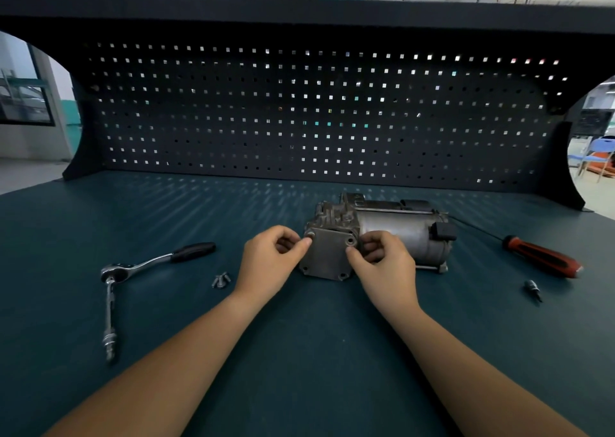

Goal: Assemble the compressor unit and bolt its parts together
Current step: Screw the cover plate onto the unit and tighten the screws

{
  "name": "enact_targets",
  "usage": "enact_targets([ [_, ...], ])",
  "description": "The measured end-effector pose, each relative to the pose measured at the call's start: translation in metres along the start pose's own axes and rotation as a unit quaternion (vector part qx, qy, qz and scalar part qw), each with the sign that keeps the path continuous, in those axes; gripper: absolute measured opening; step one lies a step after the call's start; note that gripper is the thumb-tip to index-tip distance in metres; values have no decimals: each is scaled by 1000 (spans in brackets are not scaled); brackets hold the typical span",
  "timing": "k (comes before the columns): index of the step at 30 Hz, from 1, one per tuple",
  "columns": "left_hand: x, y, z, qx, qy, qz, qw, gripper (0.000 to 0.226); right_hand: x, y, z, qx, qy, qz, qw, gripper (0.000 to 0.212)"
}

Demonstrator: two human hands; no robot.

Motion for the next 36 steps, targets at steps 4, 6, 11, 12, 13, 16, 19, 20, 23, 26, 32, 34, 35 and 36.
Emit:
enact_targets([
  [4,-3,3,1,4,-4,-4,1000,14,0,-1,1,0,-1,-1,1000,18],
  [6,-11,3,-3,4,-2,-10,1000,15,0,-2,3,-1,-3,-1,1000,18],
  [11,-52,-24,-8,-64,35,23,997,20,-1,-8,9,-26,-9,26,999,23],
  [12,-60,-28,-8,-68,36,11,997,21,-1,-10,10,-31,-10,33,999,24],
  [13,-70,-31,-9,-64,34,-24,997,20,-1,-12,11,-35,-8,38,999,25],
  [16,-113,-38,-19,-50,31,-200,978,10,-4,-17,14,-54,12,42,998,23],
  [19,-165,-70,-16,-164,-13,-272,948,24,-6,-24,18,-74,18,52,996,20],
  [20,-171,-82,-9,-214,-81,-292,929,30,-5,-26,20,-78,16,56,995,22],
  [23,-162,-103,10,-273,-244,-352,862,26,2,-32,27,-108,-6,79,991,25],
  [26,-158,-104,4,-239,-207,-374,872,17,10,-39,35,-144,-46,105,983,20],
  [32,-177,-90,-7,-232,-33,-242,942,30,17,-51,50,-195,-91,100,971,7],
  [34,-184,-79,-11,-261,70,-105,957,29,25,-53,56,-207,-140,115,961,8],
  [35,-185,-72,-11,-271,116,-45,955,28,29,-54,61,-210,-169,127,955,10],
  [36,-182,-65,-11,-272,148,7,951,27,34,-54,66,-203,-201,130,949,14],
])
Point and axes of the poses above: each hand's wrist, its own z-axis away from the middle knuckle, its own x-axis out of the palm, y = z × x, the point moved 5 cm from there along -z, towards the middle knuckle, and after that the axes turned 11 degrees about x, right-handed, at the moved point
